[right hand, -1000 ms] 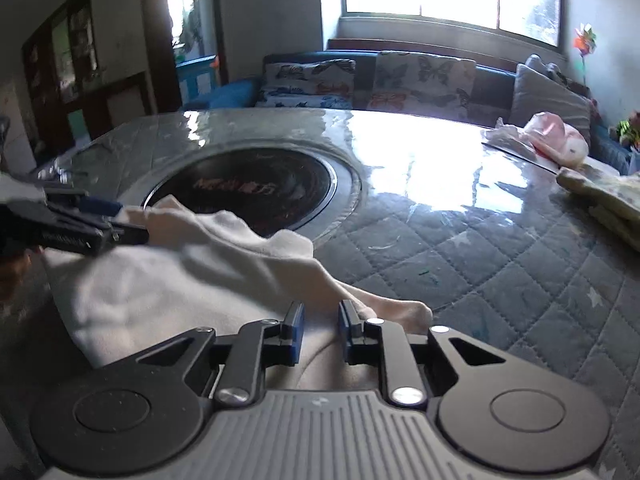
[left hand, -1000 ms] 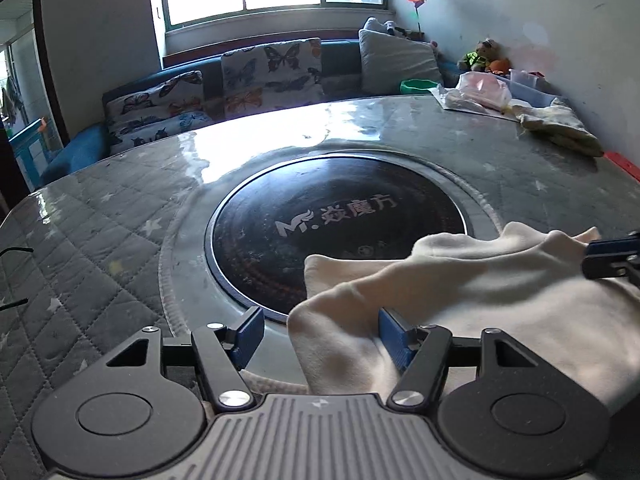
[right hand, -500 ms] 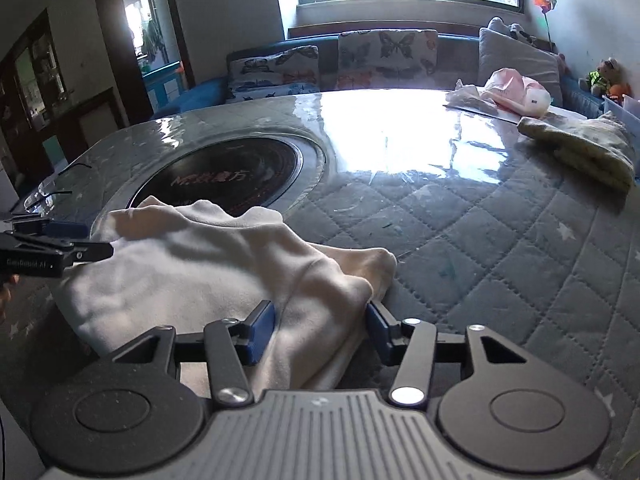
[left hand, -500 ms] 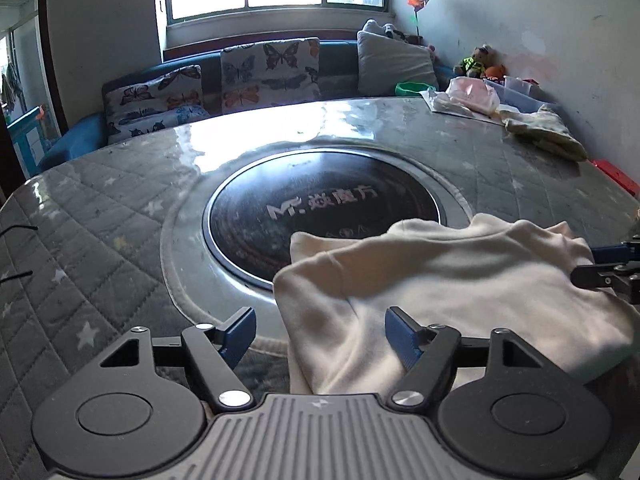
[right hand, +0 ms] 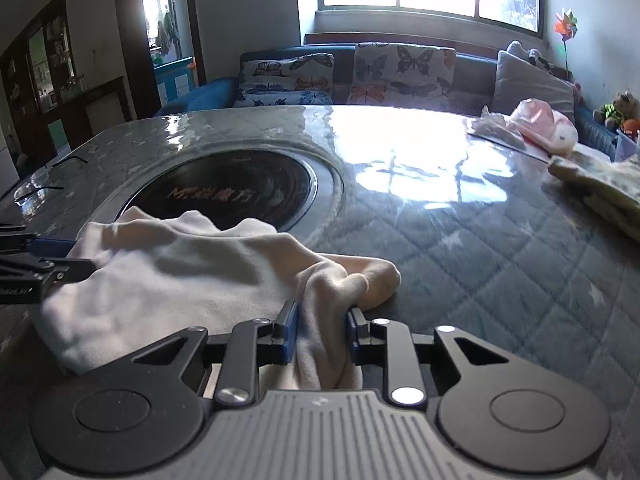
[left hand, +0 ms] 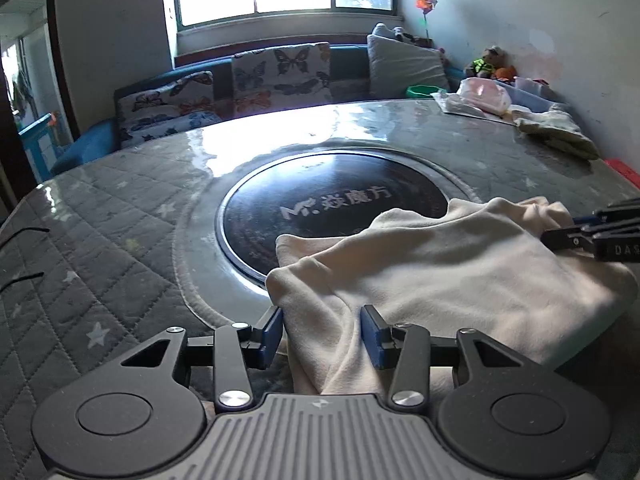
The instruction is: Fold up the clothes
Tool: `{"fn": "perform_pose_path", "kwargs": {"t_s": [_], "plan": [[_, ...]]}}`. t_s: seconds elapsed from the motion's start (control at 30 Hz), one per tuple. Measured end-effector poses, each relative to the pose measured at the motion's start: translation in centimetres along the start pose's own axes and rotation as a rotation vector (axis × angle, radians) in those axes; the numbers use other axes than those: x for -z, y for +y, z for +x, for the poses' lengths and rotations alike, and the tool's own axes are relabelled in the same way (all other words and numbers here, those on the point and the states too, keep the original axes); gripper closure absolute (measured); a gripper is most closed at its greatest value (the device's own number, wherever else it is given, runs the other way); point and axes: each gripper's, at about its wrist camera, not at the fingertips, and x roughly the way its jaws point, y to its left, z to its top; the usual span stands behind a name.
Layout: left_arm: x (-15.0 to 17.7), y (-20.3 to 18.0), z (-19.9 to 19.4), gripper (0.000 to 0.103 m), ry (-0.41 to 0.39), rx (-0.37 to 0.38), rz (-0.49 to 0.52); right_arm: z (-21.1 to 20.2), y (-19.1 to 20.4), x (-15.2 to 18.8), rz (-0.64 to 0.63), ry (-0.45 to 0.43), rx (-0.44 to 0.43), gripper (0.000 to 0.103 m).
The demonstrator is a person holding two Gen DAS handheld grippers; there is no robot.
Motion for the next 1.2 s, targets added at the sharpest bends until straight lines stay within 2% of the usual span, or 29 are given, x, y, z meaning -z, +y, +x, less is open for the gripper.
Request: {"fn": "perform_pose_path", "kwargs": {"t_s": [0.13,0.23,0.4,0.5,0.6,0.8,0.93,1.1,1.2], "plan": [[-0.6,0.2,0.9,0.057,-0.003,-0.040,0.009,1.3,0.2,-0.9,-0.005,-0.015,0.002,0.079],[-1.1,0.7,1.1,0.055,0.010,-0.037,-0.015,1.6,0.3,-1.4,-0.018,-0.019,0.003,0.077],[-1.4,1.2,-0.4,0.052,-0.025,-0.027,-0.030,-1.0,1.4,-1.5,-0.084,-0.080,0.013,0.074],[-1.4,0.6,-1.9,0.048,-0.048,0.009,-0.028,-2.7,2.9,-1.4,-0.128,-0.096,-0.044,0.074],[-1.1,-1.0,-3.1,0.046,-0.078,0.050,0.017,-3.7,4.6,-1.0,-0.168,-0.099,-0.101,0.074],[-0.3,-2.9,-2.9,0.044,-0.045,0.098,0.031,-3.4,7.5,0.9,-0.229,-0.080,-0.134,0.075],[0.5,-3.4,-1.9,0.042,-0.010,0.091,0.038,-2.5,7.7,2.0,-0.225,-0.055,-0.134,0.074],[0.8,-3.2,-2.0,0.039,-0.013,0.090,0.035,-3.3,7.6,2.1,-0.223,-0.072,-0.133,0.074],[0.9,-3.1,-2.1,0.033,-0.014,0.088,0.033,-3.9,7.2,2.3,-0.216,-0.077,-0.124,0.074]]}}
